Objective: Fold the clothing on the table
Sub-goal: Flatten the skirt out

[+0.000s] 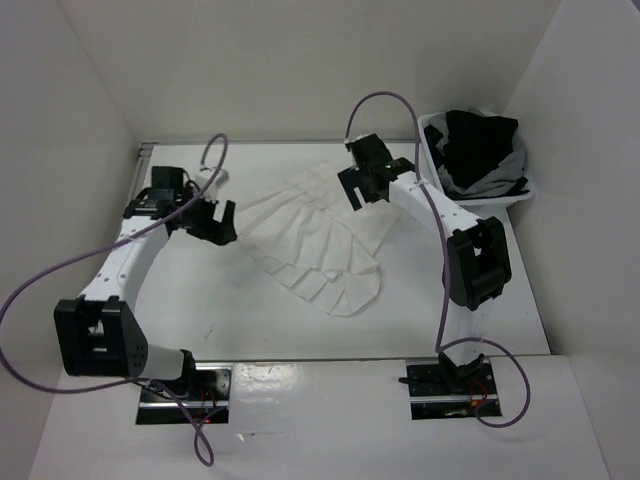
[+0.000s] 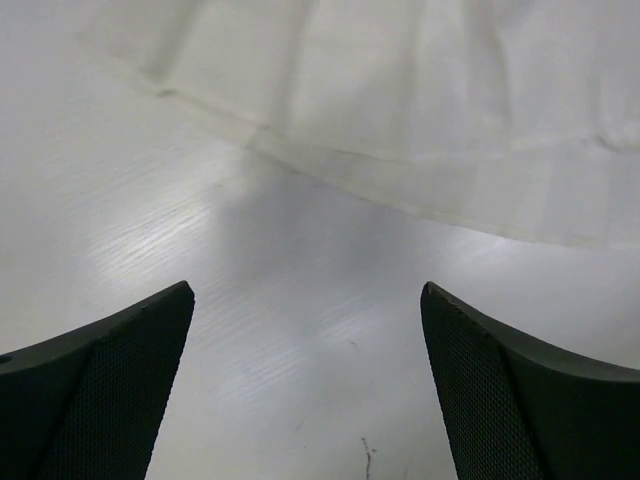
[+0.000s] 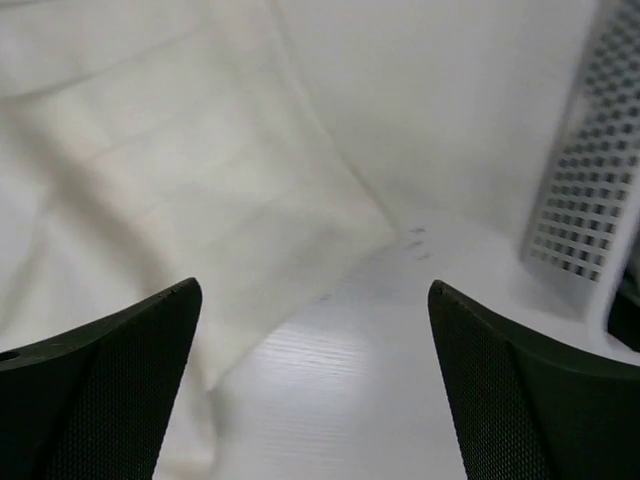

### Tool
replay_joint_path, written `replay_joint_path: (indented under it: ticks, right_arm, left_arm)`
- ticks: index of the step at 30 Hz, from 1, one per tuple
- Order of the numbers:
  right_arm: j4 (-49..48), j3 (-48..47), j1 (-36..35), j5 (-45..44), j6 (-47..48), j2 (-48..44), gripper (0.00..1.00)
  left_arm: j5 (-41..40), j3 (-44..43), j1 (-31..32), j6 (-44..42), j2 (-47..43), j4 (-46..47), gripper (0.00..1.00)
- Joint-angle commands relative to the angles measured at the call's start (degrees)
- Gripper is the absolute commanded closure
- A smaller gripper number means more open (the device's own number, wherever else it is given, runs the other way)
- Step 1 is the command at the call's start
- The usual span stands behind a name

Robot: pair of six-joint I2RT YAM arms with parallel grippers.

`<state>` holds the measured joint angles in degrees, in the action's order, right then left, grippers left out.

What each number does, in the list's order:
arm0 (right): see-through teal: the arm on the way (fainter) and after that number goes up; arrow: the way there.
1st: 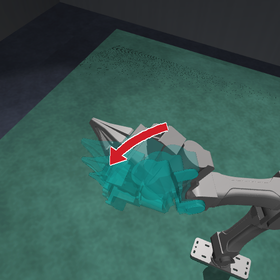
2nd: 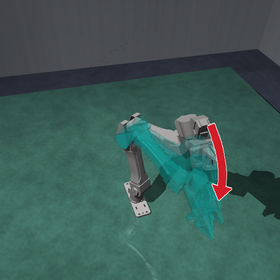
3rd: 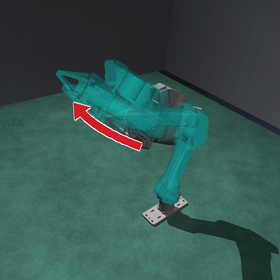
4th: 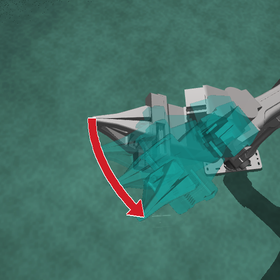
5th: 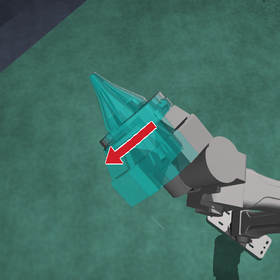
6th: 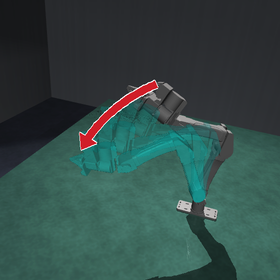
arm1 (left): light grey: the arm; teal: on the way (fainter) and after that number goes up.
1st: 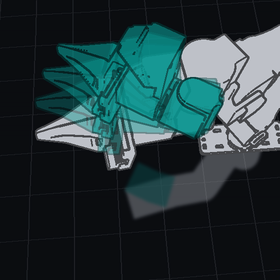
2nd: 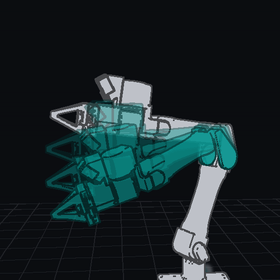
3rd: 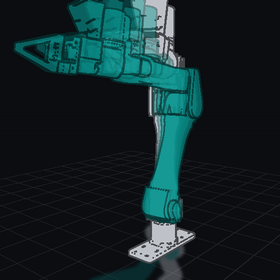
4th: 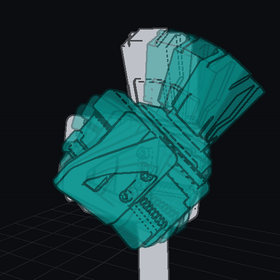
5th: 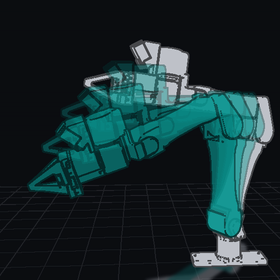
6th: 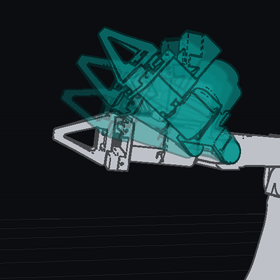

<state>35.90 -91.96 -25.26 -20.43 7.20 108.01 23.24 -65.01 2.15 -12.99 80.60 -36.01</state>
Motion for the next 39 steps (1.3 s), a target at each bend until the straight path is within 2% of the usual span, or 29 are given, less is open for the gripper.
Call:
replay_joint_path:
  ticks: [1, 3, 7, 14, 20, 25, 30, 39]
  right_arm:
    - [4.09, -0.94, -4.44, 11.26, -5.17, -0.88, 0.02]
    - [4.09, -0.94, -5.15, 14.34, -7.46, 1.14, 0.02]
    - [4.09, -4.18, -5.15, 21.11, -10.18, 6.33, 0.02]
    - [5.41, -18.22, -6.82, 26.13, -11.95, 18.72, 0.02]
    - [7.34, -31.06, -8.66, 27.54, -12.56, 27.07, 0.02]
    - [9.27, -35.38, -12.79, 23.68, -9.50, 32.35, 0.02]
    - [10.50, -31.19, -15.43, 22.62, -5.63, 33.07, 0.02]
    - [6.81, -7.55, -19.48, 20.60, 4.82, 20.51, 0.02]
  left_arm:
    - [-5.83, 1.47, -5.74, 7.27, -6.06, 3.40, 0.00]
    - [-8.91, 2.08, -8.38, 9.55, -8.60, 3.40, 0.00]
    - [-10.06, 5.24, -15.58, 11.67, -13.88, 4.63, 0.00]
    - [-6.55, 9.72, -24.02, 11.15, -20.47, 5.25, 0.00]
    - [-4.08, 11.75, -28.69, 9.83, -23.29, 5.77, 0.00]
    - [-3.56, 12.80, -29.84, 9.30, -23.81, 5.77, 0.00]
    - [-2.33, 12.81, -29.84, 6.67, -24.34, 5.25, 0.00]
    - [-1.54, 13.33, -29.84, 6.67, -24.35, 5.77, 0.00]
